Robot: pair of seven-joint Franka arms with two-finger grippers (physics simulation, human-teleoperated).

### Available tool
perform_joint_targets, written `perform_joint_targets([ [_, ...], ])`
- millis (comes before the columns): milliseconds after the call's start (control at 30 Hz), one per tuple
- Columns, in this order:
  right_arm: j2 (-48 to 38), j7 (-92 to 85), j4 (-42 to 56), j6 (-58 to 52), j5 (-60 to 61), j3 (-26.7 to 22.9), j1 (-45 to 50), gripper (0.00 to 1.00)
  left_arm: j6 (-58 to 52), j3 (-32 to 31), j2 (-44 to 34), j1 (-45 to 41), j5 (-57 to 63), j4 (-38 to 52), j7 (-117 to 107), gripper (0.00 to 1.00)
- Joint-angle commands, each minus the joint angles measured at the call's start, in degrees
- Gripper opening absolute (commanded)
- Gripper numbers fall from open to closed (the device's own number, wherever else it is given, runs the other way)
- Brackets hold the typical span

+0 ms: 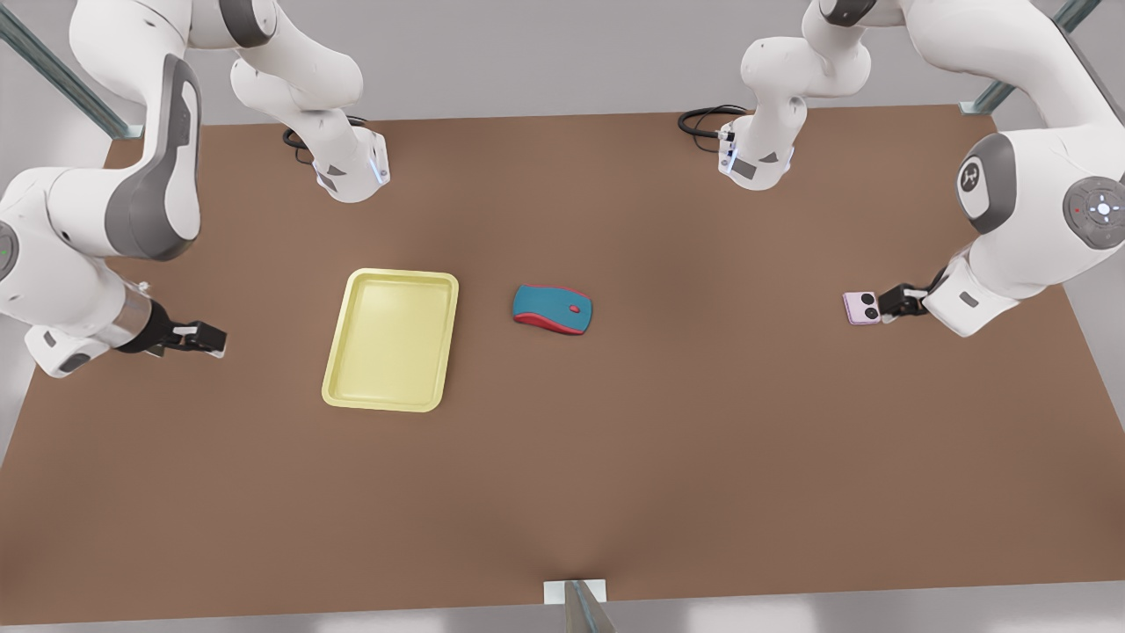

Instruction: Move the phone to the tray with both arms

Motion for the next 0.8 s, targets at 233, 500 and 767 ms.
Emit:
perform_joint_targets([
  [233, 0.0, -0.5, 0.0, 1.1, 0.4, -0.3, 0.0, 1.00, 39.1, 1.9, -6.6, 4.5, 0.5, -38.1, 1.5, 1.00],
  [500, 1.0, 0.1, -0.3, 1.9, 0.4, -0.1, 0.7, 1.00, 53.8, 9.7, 0.7, 4.6, 0.2, -47.5, 12.1, 1.00],
  [767, 1.1, -0.6, -0.5, 1.9, 0.4, -0.1, 0.5, 1.00, 60.8, 11.2, 2.9, 4.7, -0.2, -54.1, 15.5, 1.00],
])
